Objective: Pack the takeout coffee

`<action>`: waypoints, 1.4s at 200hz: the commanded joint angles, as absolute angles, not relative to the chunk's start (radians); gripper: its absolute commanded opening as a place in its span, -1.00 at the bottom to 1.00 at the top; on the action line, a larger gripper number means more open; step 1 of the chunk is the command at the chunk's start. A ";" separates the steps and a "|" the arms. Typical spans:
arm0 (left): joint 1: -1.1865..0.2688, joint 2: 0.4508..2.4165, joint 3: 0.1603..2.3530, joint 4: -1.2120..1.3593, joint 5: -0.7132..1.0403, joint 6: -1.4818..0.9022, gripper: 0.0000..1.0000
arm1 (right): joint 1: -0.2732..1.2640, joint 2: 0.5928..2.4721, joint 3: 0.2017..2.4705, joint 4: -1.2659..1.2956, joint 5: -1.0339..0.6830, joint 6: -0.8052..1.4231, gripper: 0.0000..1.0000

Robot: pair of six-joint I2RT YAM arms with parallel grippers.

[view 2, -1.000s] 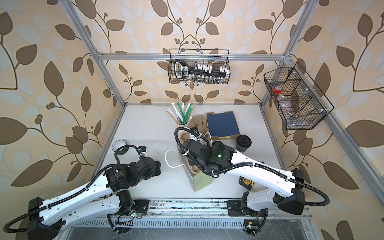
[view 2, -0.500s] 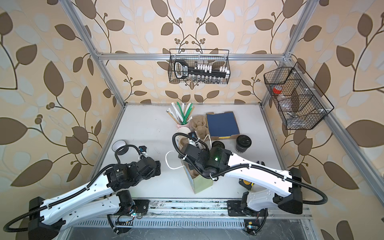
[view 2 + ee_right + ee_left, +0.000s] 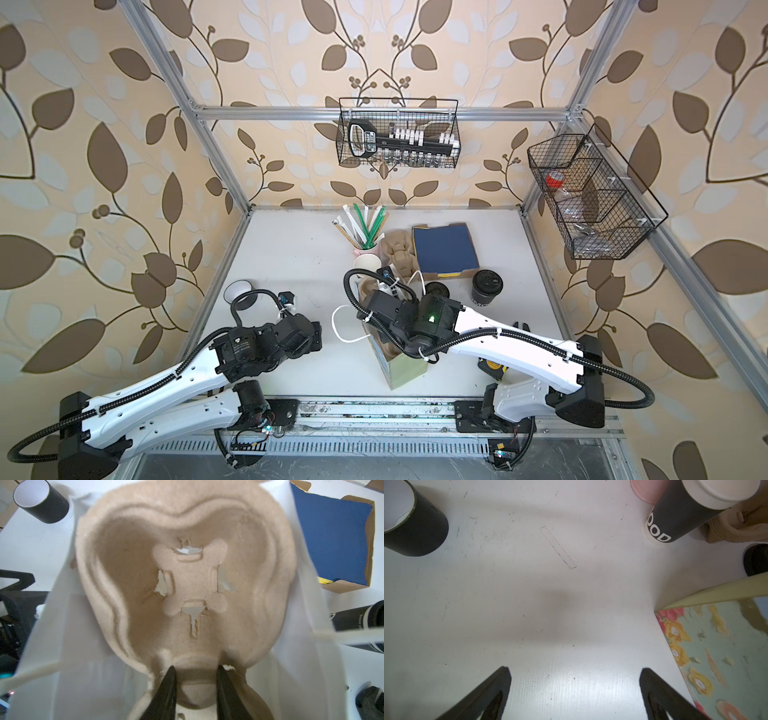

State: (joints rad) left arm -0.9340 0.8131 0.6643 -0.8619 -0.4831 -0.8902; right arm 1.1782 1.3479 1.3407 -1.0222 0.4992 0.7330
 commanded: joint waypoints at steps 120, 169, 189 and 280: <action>-0.923 0.808 0.673 -0.865 -0.545 -0.894 0.98 | 1.116 1.429 1.361 -1.120 0.375 0.666 -0.41; -0.922 0.814 0.673 -0.862 -0.546 -0.891 0.98 | 1.092 1.452 1.315 -1.078 0.298 0.630 -0.41; -0.922 0.816 0.673 -0.862 -0.546 -0.891 0.98 | 1.076 1.458 1.313 -1.068 0.277 0.610 -0.41; -0.922 0.818 0.673 -0.865 -0.552 -0.893 0.98 | 1.026 1.528 1.336 -1.083 0.232 0.547 -0.42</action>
State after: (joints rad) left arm -0.9340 0.8139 0.6643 -0.8619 -0.5068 -0.8902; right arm 1.0317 1.5169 1.3277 -1.0588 0.2436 0.5724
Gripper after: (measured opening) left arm 0.989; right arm 0.292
